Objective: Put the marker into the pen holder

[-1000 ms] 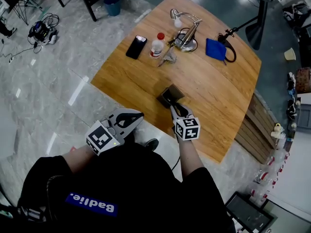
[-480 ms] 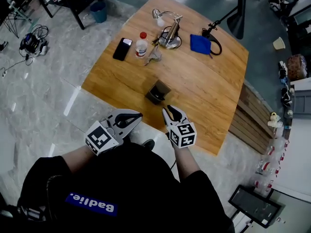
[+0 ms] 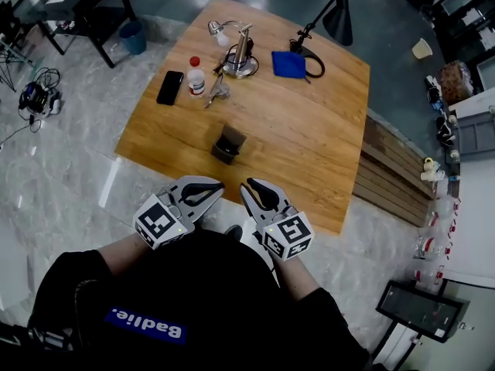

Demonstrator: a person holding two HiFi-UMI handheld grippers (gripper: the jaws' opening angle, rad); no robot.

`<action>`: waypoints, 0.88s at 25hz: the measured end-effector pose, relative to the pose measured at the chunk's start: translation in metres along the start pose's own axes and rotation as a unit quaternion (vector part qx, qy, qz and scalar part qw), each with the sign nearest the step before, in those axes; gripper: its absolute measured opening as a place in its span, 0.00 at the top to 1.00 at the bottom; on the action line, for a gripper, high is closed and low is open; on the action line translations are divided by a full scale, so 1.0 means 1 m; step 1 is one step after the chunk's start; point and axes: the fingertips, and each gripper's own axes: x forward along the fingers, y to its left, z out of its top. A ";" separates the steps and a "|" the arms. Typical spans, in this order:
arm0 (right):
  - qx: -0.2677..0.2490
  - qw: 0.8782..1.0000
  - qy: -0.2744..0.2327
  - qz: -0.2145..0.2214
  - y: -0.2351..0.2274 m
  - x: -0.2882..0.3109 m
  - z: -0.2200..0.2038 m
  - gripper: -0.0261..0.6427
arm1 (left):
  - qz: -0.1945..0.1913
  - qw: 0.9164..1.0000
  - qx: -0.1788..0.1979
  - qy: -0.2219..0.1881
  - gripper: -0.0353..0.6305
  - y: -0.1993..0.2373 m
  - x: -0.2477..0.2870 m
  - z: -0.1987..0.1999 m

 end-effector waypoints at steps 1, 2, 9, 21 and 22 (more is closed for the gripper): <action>-0.001 1.000 -0.008 0.005 0.005 -0.006 0.006 0.85 | -0.004 1.000 0.003 0.000 0.93 -0.004 0.002 0.000; -0.002 1.000 -0.016 0.010 0.010 -0.011 0.011 0.85 | -0.008 1.000 0.005 0.001 0.93 -0.007 0.005 0.001; -0.014 0.998 -0.049 0.034 0.033 -0.039 0.030 0.87 | -0.030 0.999 0.026 -0.003 0.93 -0.030 0.020 0.006; -0.036 0.997 -0.049 0.046 0.036 -0.052 0.021 0.95 | -0.027 0.999 0.038 -0.002 0.93 -0.045 0.026 0.004; -0.035 0.997 -0.049 0.046 0.036 -0.052 0.020 0.95 | -0.025 0.999 0.037 -0.002 0.93 -0.045 0.026 0.004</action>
